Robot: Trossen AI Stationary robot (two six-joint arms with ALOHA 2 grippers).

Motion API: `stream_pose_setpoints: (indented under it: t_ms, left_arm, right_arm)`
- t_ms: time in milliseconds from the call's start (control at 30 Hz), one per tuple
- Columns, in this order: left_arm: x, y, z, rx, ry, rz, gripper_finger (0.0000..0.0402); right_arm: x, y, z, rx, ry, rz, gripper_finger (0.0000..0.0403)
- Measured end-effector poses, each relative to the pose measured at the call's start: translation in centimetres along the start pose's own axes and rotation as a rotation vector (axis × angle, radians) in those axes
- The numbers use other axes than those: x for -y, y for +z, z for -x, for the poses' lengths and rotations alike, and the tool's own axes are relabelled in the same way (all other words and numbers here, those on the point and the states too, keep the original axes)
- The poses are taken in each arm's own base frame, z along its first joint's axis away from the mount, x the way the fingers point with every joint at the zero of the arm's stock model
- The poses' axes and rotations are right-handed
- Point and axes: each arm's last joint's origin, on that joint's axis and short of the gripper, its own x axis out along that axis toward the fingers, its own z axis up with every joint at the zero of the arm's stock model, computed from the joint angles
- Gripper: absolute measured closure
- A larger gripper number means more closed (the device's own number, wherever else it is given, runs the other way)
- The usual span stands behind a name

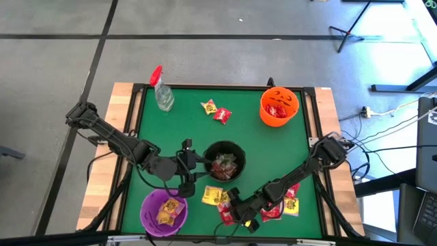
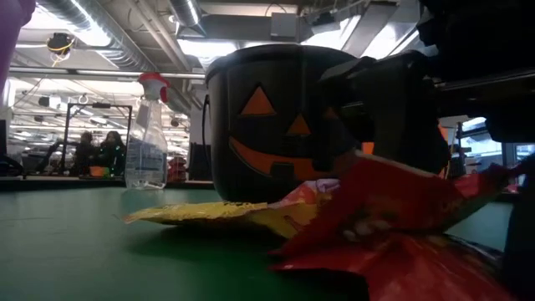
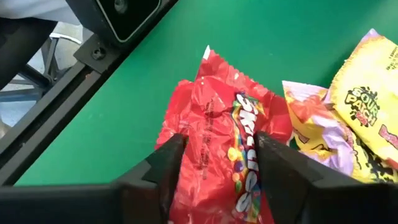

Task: Sort candy
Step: Put the red candy into the orange bucket

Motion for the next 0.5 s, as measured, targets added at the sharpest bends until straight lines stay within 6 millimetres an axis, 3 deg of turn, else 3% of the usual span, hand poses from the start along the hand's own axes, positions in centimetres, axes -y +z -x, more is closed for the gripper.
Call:
stream_pose_setpoints:
  t_ms: [500]
  left_arm:
    - [0.0, 0.0, 0.0, -0.002, 0.001, 0.004, 0.0231]
  right_arm:
    - [0.1, 0.5, 2.9, -0.049, -0.009, 0.000, 0.0248]
